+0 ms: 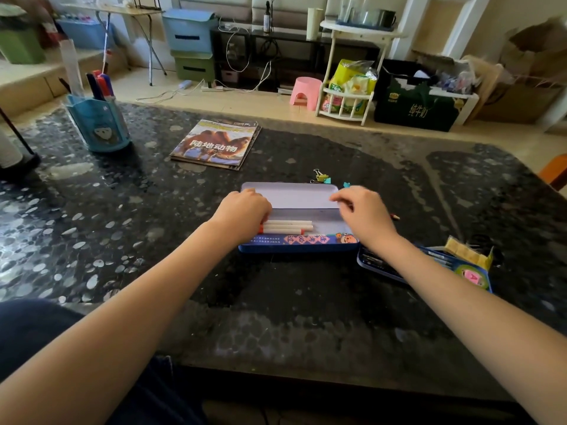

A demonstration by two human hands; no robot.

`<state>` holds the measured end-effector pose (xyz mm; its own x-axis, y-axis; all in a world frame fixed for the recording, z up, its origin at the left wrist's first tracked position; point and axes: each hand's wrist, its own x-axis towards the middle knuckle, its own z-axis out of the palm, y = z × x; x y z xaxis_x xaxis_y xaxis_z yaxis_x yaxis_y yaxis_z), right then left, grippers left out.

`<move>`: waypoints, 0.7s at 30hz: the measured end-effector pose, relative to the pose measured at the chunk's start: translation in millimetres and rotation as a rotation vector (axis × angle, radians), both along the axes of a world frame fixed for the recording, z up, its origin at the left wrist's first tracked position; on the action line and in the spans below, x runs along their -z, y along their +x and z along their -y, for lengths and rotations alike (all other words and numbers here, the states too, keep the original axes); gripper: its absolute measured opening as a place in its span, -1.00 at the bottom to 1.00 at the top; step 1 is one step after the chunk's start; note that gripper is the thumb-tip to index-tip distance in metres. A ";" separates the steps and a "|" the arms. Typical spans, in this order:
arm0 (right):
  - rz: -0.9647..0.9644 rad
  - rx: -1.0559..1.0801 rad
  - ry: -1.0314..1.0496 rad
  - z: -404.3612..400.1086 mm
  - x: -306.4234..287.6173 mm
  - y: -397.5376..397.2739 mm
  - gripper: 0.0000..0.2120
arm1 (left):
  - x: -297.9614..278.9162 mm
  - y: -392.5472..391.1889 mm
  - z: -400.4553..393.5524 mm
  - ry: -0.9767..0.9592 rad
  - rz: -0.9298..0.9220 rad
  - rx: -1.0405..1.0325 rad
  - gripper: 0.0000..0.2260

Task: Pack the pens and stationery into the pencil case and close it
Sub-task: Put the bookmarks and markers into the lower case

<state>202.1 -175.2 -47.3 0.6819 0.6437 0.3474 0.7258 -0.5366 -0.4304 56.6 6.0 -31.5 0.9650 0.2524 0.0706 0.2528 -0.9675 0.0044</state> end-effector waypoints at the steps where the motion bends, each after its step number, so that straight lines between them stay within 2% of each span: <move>1: 0.038 0.092 0.022 6.0 0.3 10.6 -0.74 | -1.2 -0.1 -0.5 -0.025 -0.013 -0.023 -0.81; 3: 0.040 0.277 -0.048 17.4 4.0 34.0 -0.71 | -2.9 -0.5 -1.3 -0.069 -0.033 -0.048 -0.81; 5: -0.017 0.404 -0.242 26.1 9.4 51.0 -0.68 | -3.0 -0.7 -2.0 -0.106 -0.052 -0.059 -0.83; 8: -0.052 0.462 -0.392 31.4 15.6 56.9 -0.71 | -3.2 -0.6 -2.6 -0.174 -0.051 -0.075 -0.86; 13: 0.031 0.499 -0.328 29.1 18.8 52.1 -0.75 | -5.4 -0.3 -2.4 -0.213 -0.056 -0.106 -0.85; 21: 0.043 0.358 -0.066 49.5 11.0 35.0 -0.81 | -1.4 1.3 0.2 -0.138 -0.030 -0.109 -0.81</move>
<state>237.0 -224.6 -58.3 0.8538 0.3887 0.3465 0.5035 -0.7859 -0.3590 57.9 5.8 -30.1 0.9327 0.3607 -0.0008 0.3580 -0.9252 0.1260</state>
